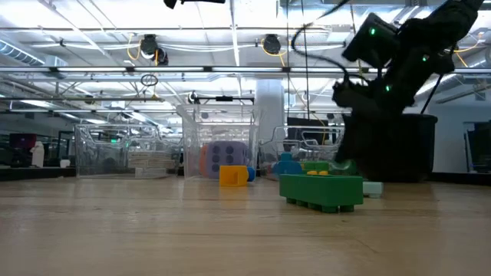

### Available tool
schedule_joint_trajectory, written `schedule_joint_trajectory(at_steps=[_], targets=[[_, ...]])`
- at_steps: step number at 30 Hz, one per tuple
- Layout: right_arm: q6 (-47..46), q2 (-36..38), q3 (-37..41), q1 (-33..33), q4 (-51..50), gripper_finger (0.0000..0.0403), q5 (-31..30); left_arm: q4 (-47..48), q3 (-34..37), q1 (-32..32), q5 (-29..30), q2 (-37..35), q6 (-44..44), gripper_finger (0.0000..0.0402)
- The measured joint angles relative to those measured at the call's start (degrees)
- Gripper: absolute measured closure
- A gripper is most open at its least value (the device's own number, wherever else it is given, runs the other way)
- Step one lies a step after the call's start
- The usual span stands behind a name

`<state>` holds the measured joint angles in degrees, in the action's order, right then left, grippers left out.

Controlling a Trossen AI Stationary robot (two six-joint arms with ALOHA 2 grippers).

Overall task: Pick & Place Toys
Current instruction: Put the top dark green game piece into the right transparent bin

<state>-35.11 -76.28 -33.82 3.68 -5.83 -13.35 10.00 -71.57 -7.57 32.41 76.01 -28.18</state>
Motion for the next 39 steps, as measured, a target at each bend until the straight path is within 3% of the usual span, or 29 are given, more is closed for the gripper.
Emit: schedule_joint_trajectory(at_steps=[9, 14, 21, 28, 39], targets=[[-1.9, 14.3, -0.2, 0.1, 18.1, 0.0275, 4.5, -0.4, 0.0, 0.4, 0.0, 0.0, 1.4, 0.0055], [-6.3, 18.8, -0.1, 1.0, 25.9, 0.0276, 5.6, -1.2, 0.0, 1.5, -0.8, 0.0, 2.2, 0.0055], [-16.2, 17.5, -0.1, 2.0, 40.9, 0.0276, 15.0, -5.0, 0.0, 3.5, -8.7, 1.8, 8.3, 0.0055], [-23.5, 14.3, -0.1, 2.0, 47.2, 0.0276, 15.3, -14.3, 0.0, 2.7, -11.6, 5.4, 18.2, 0.0055], [-32.7, 8.3, -0.1, 2.0, 63.9, 0.0276, 16.3, -18.2, 0.0, 1.2, -11.2, 7.8, 27.7, 0.0055]])
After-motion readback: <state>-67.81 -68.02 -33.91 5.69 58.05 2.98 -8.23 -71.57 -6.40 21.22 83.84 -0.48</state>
